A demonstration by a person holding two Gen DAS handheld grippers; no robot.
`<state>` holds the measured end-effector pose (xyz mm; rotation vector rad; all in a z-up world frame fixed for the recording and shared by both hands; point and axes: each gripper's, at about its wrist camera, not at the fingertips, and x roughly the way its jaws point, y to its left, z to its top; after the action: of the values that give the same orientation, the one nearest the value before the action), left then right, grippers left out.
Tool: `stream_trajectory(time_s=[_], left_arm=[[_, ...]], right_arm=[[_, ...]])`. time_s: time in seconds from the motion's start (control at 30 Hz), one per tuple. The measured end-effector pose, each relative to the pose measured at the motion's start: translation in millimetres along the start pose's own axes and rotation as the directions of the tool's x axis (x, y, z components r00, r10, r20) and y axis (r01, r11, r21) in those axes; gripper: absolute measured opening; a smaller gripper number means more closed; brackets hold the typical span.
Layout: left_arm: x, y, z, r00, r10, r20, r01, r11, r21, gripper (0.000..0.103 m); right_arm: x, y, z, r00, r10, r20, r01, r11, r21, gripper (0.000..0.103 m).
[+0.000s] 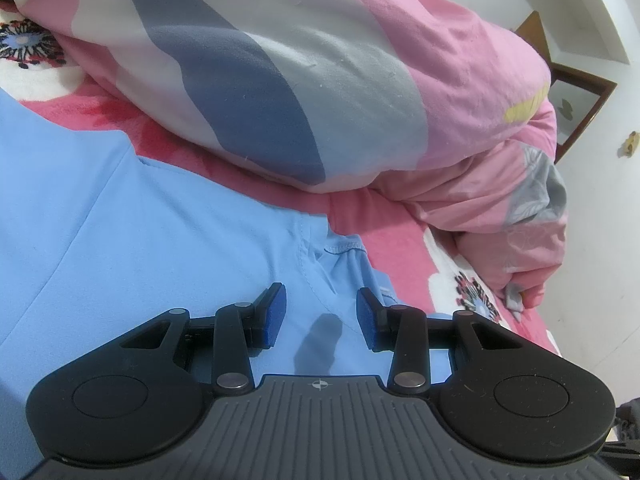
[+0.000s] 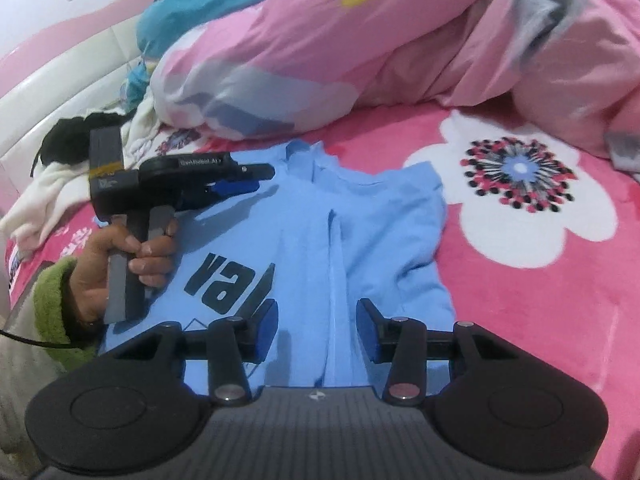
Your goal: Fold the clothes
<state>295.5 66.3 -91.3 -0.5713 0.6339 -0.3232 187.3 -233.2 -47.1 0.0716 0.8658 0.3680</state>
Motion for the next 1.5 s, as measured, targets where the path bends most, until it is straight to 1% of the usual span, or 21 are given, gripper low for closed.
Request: stream_trajectory(time_s=[0.17,0.23,0.27,0.33,0.37,0.43,0.57,0.6,0.7,0.73,0.77,0.9,0.97,1.07,1.17,1.3,1.4,1.43,1.5], left_arm=[[0,0,0,1.0,-0.001,0.0,0.001,1.0,-0.001,0.039],[1,0,0,1.0,-0.001,0.0,0.001,1.0,-0.001,0.039],[1,0,0,1.0,-0.001,0.0,0.001,1.0,-0.001,0.039],[1,0,0,1.0,-0.002,0.0,0.002,1.0,0.0,0.039],[1,0,0,1.0,-0.002,0.0,0.002,1.0,-0.001,0.039],[1,1,0,1.0,-0.002,0.0,0.002,1.0,-0.002,0.039],[2,1,0,1.0,-0.004,0.0,0.004,1.0,-0.004,0.039],[2,1,0,1.0,-0.004,0.0,0.004,1.0,-0.005,0.039],[2,1,0,1.0,-0.005,0.0,0.005,1.0,-0.006,0.039],[2,1,0,1.0,-0.005,0.0,0.005,1.0,-0.006,0.039],[2,1,0,1.0,-0.005,0.0,0.005,1.0,-0.006,0.039],[2,2,0,1.0,-0.006,0.0,0.006,1.0,-0.008,0.039],[2,2,1,1.0,-0.006,0.0,0.006,1.0,-0.009,0.039],[2,2,1,1.0,-0.007,0.0,0.007,1.0,-0.01,0.039],[2,3,1,1.0,-0.009,0.0,0.009,1.0,-0.011,0.039],[2,3,1,1.0,-0.01,0.0,0.01,1.0,-0.012,0.039],[2,3,0,1.0,-0.009,0.0,0.009,1.0,-0.012,0.039],[2,3,0,1.0,-0.009,0.001,0.009,1.0,-0.012,0.039],[2,3,0,1.0,-0.009,0.001,0.009,1.0,-0.012,0.039]], right_arm=[[28,-3,1,0.999,-0.013,-0.038,0.013,1.0,0.006,0.044],[26,3,0,0.999,-0.021,-0.032,0.02,0.999,-0.03,0.043],[26,7,-1,0.999,-0.025,-0.028,0.024,0.999,-0.047,0.039],[21,19,-4,0.999,-0.033,-0.014,0.032,0.993,-0.112,0.035],[19,25,-5,0.999,-0.046,-0.009,0.044,0.988,-0.151,0.035],[18,36,-7,0.998,-0.063,-0.006,0.06,0.971,-0.231,0.035],[16,52,-9,0.992,-0.118,0.036,0.123,0.93,-0.347,0.033],[14,55,-8,0.992,-0.118,0.046,0.126,0.924,-0.362,0.033],[13,66,-11,0.982,-0.167,0.085,0.187,0.879,-0.438,0.033],[13,71,-13,0.982,-0.164,0.091,0.188,0.866,-0.464,0.033],[13,74,-14,0.985,-0.15,0.085,0.172,0.861,-0.478,0.033],[15,86,-16,0.988,-0.126,0.085,0.152,0.842,-0.517,0.032],[17,87,-13,0.987,-0.123,0.099,0.156,0.842,-0.517,0.032],[24,77,0,0.986,-0.126,0.112,0.164,0.871,-0.464,0.032],[38,58,15,0.991,-0.102,0.085,0.126,0.923,-0.364,0.032],[56,26,26,0.998,-0.05,0.032,0.055,0.982,-0.178,0.032],[58,13,24,1.0,-0.008,0.023,0.01,0.995,-0.096,0.033],[56,14,22,1.0,-0.003,0.024,0.005,0.995,-0.098,0.033],[52,21,19,0.999,0.0,0.033,0.005,0.992,-0.127,0.031]])
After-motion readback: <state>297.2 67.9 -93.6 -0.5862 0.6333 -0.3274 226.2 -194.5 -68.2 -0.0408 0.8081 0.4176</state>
